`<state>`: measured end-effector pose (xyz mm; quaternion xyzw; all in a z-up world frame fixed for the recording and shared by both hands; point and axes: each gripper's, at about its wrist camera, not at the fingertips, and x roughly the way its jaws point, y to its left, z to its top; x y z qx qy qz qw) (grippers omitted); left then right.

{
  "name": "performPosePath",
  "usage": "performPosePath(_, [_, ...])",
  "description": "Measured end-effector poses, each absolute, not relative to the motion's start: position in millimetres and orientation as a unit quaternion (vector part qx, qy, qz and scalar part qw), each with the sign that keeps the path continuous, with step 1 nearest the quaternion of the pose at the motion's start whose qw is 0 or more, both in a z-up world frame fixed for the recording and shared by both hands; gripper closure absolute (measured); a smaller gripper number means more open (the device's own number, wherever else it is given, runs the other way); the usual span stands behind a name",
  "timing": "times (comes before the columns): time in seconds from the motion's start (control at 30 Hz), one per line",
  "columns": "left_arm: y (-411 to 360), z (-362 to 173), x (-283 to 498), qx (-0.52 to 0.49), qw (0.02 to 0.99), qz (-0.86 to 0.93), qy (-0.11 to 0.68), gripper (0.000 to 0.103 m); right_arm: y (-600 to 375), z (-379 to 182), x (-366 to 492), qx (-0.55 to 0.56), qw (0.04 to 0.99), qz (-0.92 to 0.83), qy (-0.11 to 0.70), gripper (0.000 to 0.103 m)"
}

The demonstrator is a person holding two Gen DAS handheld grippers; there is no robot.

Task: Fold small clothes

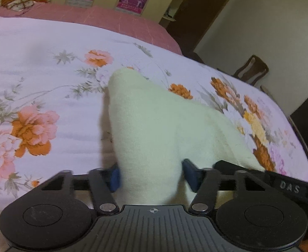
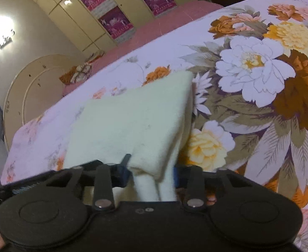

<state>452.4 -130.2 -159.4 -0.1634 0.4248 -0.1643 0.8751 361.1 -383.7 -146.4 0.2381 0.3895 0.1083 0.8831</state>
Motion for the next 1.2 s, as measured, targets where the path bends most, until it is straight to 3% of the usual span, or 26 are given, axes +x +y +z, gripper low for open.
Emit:
performPosePath(0.1, [-123.4,-150.4,450.7,-0.162,0.874,-0.177,0.422,0.06,-376.2,-133.2,355.7,0.238,0.888,0.117,0.375,0.073])
performPosePath(0.3, [-81.1,-124.4,433.2,-0.169,0.888,-0.171,0.393,0.06,-339.3,-100.9,353.9,0.229,0.892,0.154,0.358,0.073])
performPosePath(0.53, [19.5,-100.9,420.4,-0.158,0.909,-0.132,0.363,0.06,-252.9,-85.5,363.1,0.231,0.889,0.196,0.342,0.074])
performPosePath(0.77, [119.0,-113.9,426.9,-0.158,0.916,-0.081,0.36,0.06,-151.3,-95.3,390.3,0.211,0.885,0.234,0.344,0.074])
performPosePath(0.93, [161.4,-152.6,441.7,-0.167,0.903,-0.059,0.391,0.06,-107.8,-115.2,407.8,0.203,0.877,0.235,0.367,0.074])
performPosePath(1.0, [172.5,-171.0,443.4,-0.17,0.902,-0.057,0.392,0.044,-101.0,-128.8,410.5,0.204,0.871,0.225,0.385,0.073])
performPosePath(1.03, [174.4,-173.9,441.5,-0.168,0.904,-0.051,0.39,0.03,-103.2,-135.1,410.2,0.203,0.874,0.21,0.389,0.071])
performPosePath(1.07, [177.5,-175.4,442.7,-0.168,0.904,-0.048,0.39,0.024,-108.7,-140.5,410.0,0.208,0.872,0.198,0.396,0.069])
performPosePath(1.2, [186.3,-164.5,437.3,-0.179,0.905,-0.047,0.384,0.024,-129.2,-143.0,403.2,0.211,0.871,0.172,0.409,0.05])
